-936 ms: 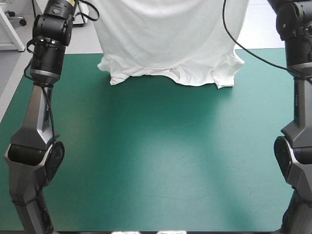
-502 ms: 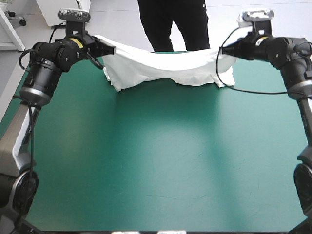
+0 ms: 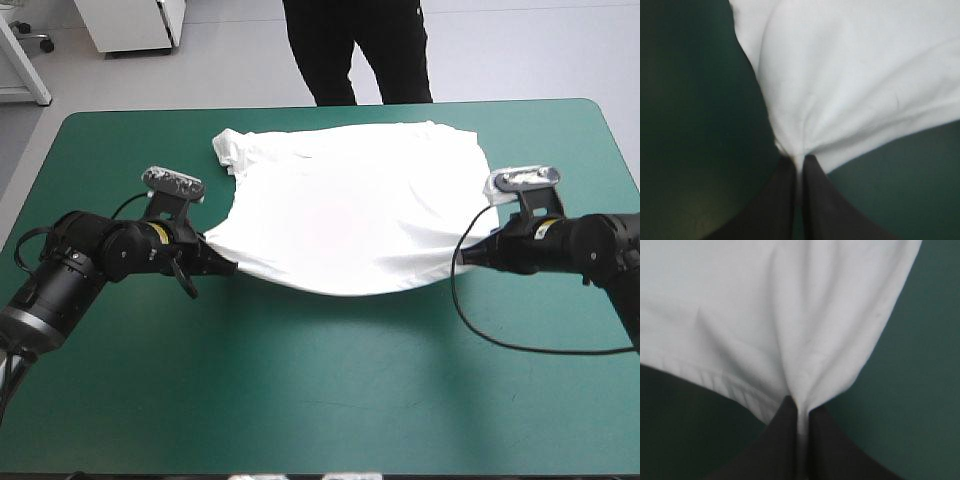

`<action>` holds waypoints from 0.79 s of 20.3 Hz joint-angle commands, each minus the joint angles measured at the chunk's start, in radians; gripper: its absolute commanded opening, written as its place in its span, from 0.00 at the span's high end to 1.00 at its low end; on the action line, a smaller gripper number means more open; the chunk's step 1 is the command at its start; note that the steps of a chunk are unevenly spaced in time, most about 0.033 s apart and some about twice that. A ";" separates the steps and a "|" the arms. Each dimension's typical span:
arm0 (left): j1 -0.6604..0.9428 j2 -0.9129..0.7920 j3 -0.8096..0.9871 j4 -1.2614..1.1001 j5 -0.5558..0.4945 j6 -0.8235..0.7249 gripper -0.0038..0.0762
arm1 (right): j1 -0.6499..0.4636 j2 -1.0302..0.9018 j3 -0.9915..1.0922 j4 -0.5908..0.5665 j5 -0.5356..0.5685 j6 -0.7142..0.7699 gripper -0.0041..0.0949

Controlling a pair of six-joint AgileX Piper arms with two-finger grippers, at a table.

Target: Fold the cloth

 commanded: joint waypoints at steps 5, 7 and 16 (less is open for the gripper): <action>-0.060 -0.114 0.117 0.000 0.162 -0.066 0.96 | 0.064 -0.066 0.138 -0.050 0.156 0.068 0.98; -0.060 -0.143 0.169 -0.007 0.229 -0.088 0.96 | 0.064 -0.066 0.182 -0.070 0.188 0.086 0.98; -0.060 -0.271 0.369 -0.072 0.306 -0.115 0.96 | 0.064 -0.194 0.411 -0.074 0.288 0.111 0.98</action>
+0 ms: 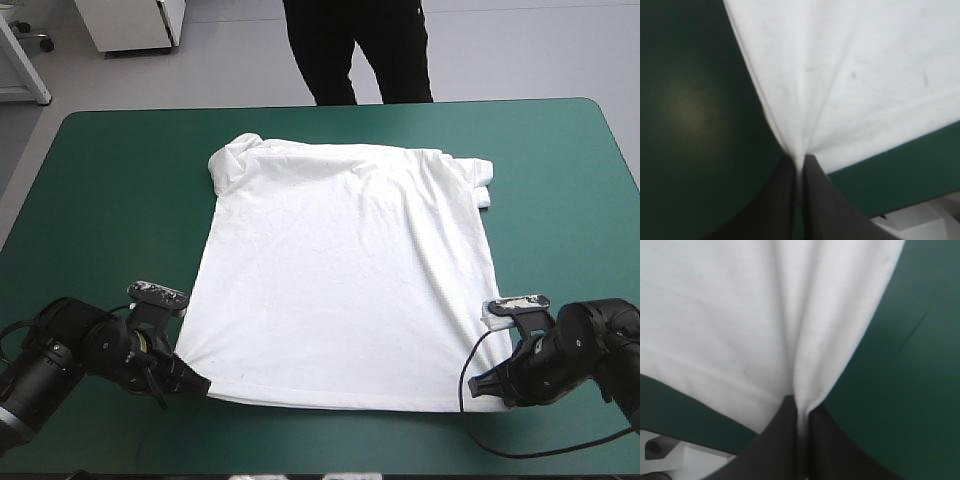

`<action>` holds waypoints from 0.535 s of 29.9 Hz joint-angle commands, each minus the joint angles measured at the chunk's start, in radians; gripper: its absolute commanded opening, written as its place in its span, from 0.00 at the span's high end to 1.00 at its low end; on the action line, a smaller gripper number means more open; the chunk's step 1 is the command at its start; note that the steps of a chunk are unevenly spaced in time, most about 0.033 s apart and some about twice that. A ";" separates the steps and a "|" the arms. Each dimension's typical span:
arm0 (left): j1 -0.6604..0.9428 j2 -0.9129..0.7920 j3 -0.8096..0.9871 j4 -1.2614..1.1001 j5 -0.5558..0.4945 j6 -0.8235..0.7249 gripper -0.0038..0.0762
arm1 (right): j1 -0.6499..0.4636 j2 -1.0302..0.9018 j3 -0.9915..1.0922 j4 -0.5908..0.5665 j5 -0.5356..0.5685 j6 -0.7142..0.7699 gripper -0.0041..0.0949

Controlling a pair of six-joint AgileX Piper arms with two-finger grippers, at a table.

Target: Fold the cloth

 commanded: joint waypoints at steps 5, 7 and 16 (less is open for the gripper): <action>-0.008 -0.044 0.052 -0.082 0.027 -0.015 0.96 | 0.002 -0.060 0.041 -0.010 0.038 0.007 0.98; -0.008 -0.047 0.066 -0.082 0.025 -0.015 0.96 | 0.002 -0.060 0.048 -0.010 0.035 0.007 0.98; -0.008 -0.045 0.079 -0.059 0.025 -0.015 0.90 | 0.002 -0.060 0.050 -0.067 -0.016 0.027 0.88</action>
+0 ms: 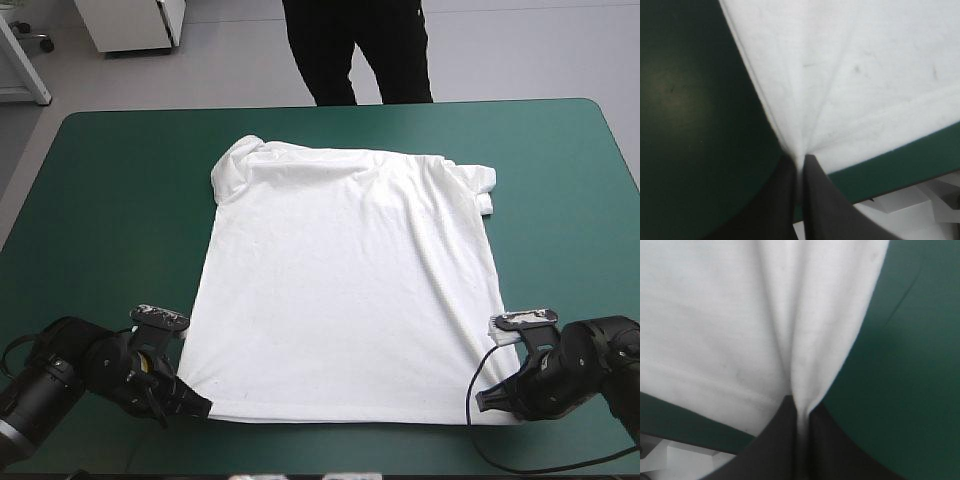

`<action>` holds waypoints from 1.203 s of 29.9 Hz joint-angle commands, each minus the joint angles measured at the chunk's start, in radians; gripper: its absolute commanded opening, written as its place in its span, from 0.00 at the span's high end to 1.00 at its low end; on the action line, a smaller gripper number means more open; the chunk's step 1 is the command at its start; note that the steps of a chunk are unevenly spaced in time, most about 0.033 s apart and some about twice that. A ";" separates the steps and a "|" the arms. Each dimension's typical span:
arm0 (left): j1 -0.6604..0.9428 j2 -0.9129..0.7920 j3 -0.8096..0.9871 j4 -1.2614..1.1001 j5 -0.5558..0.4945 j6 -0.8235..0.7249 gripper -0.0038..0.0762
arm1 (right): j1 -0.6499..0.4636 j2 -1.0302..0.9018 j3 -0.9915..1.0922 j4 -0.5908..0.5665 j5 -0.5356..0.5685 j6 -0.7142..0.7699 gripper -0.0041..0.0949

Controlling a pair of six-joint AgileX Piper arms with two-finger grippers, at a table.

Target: Fold the cloth

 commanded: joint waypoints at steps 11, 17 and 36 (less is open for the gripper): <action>-0.008 -0.009 -0.063 -0.028 0.067 -0.012 0.59 | 0.002 -0.009 -0.072 -0.018 0.001 0.027 0.50; -0.008 0.012 -0.273 0.084 -0.033 -0.058 0.52 | 0.002 -0.007 -0.258 -0.108 -0.120 0.131 0.50; 0.093 0.602 -0.828 0.329 -0.171 -0.118 0.44 | 0.000 0.299 -0.660 -0.267 -0.281 0.157 0.50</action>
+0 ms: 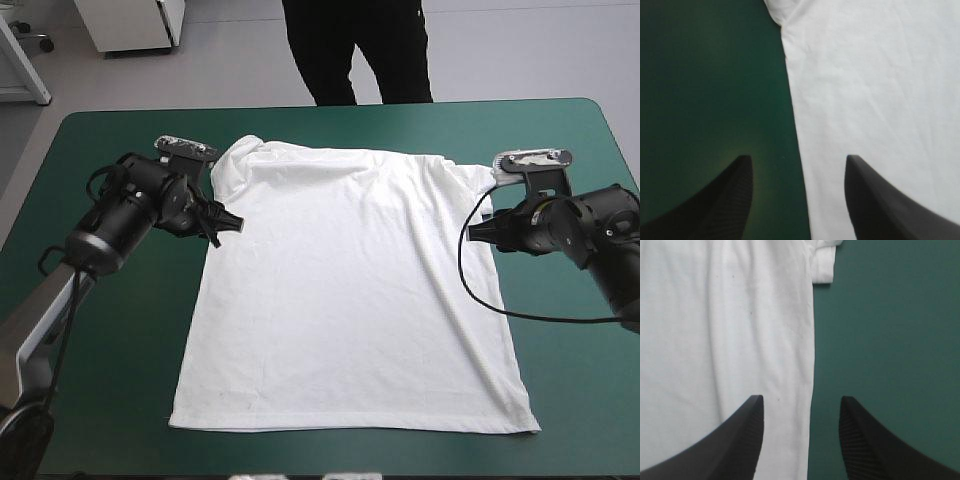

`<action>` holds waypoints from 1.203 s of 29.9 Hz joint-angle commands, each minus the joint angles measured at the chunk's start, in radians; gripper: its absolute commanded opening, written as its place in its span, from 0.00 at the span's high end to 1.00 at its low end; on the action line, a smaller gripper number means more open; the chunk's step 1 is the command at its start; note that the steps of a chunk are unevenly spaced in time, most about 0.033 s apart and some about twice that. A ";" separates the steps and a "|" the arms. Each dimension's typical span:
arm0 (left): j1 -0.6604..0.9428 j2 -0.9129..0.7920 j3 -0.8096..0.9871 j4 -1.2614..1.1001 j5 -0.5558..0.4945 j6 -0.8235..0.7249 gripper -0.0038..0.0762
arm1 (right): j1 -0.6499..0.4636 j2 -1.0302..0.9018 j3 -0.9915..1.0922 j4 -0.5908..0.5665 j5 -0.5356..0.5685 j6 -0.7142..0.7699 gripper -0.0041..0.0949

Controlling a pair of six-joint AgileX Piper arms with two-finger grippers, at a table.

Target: Fold the cloth

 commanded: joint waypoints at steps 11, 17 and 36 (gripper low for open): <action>0.159 0.290 -0.235 -0.147 -0.050 0.114 0.39 | 0.000 0.076 -0.102 -0.041 -0.082 -0.040 0.50; 0.159 0.423 -0.272 -0.169 -0.057 0.118 0.39 | 0.000 0.088 -0.104 -0.070 -0.084 -0.040 0.50; 0.159 0.549 -0.273 -0.243 -0.043 0.117 0.96 | -0.053 0.239 -0.120 -0.026 -0.096 -0.017 0.50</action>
